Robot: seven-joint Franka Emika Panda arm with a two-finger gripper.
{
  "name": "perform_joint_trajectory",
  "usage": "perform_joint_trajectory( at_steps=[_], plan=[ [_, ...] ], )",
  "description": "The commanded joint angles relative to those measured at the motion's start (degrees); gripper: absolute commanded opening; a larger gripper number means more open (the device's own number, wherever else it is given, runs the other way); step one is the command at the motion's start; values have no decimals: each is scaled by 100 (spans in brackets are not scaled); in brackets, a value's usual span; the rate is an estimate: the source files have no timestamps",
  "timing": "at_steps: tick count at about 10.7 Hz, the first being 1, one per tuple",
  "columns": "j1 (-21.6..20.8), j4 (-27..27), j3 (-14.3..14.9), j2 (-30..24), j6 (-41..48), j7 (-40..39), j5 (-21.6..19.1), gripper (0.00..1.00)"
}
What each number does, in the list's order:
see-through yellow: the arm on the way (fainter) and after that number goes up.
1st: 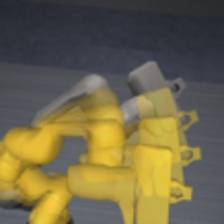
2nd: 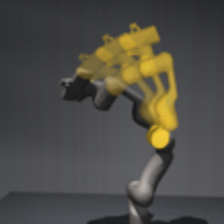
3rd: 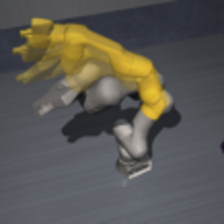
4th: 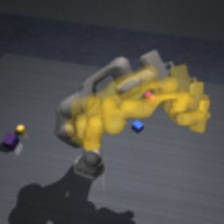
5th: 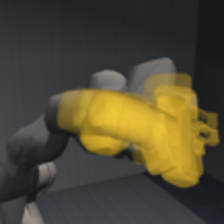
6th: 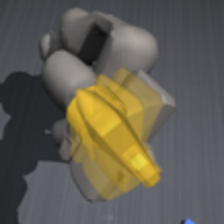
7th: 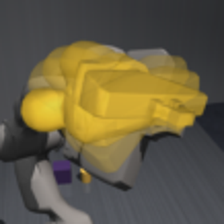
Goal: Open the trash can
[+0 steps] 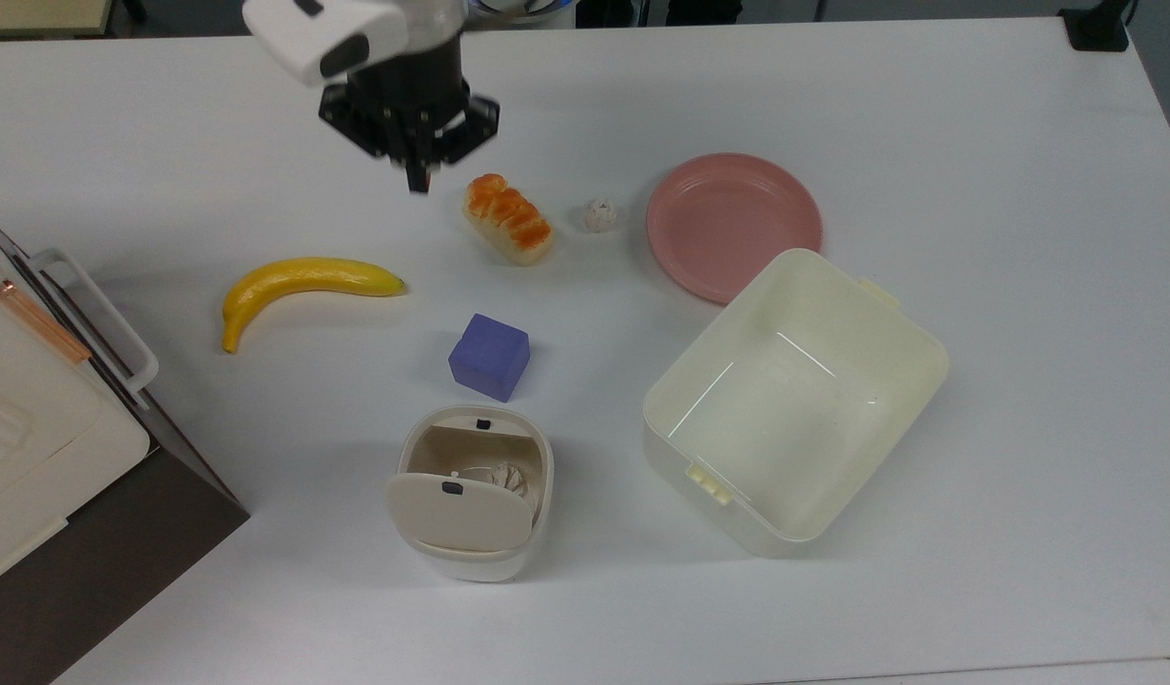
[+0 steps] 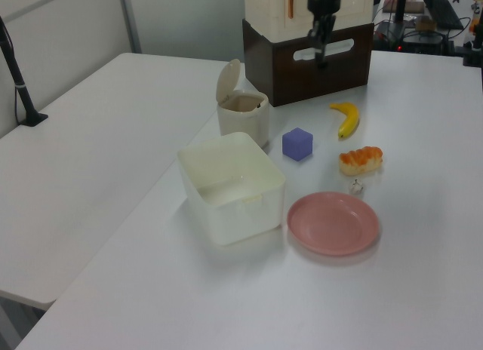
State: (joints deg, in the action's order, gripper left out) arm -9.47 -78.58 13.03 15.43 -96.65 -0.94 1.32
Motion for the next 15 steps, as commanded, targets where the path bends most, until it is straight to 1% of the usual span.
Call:
perform_joint_trajectory(
  at_steps=[1,3,5,6,8,10,12,15],
  plan=[
    [-2,-306,164,-654,506,-284,-149,20],
    [-19,-429,173,-804,498,-240,-167,100],
    [-37,-954,121,-1224,340,-170,-132,100],
    [-28,-1096,112,-1305,305,-187,-149,100],
    [-20,-1089,112,-1358,357,-152,-193,100],
    [-11,-1080,112,-1402,313,-135,-351,100],
    [-19,-1124,94,-1446,269,14,-360,100],
    [-19,-1124,94,-1499,278,15,-360,100]
  ],
)
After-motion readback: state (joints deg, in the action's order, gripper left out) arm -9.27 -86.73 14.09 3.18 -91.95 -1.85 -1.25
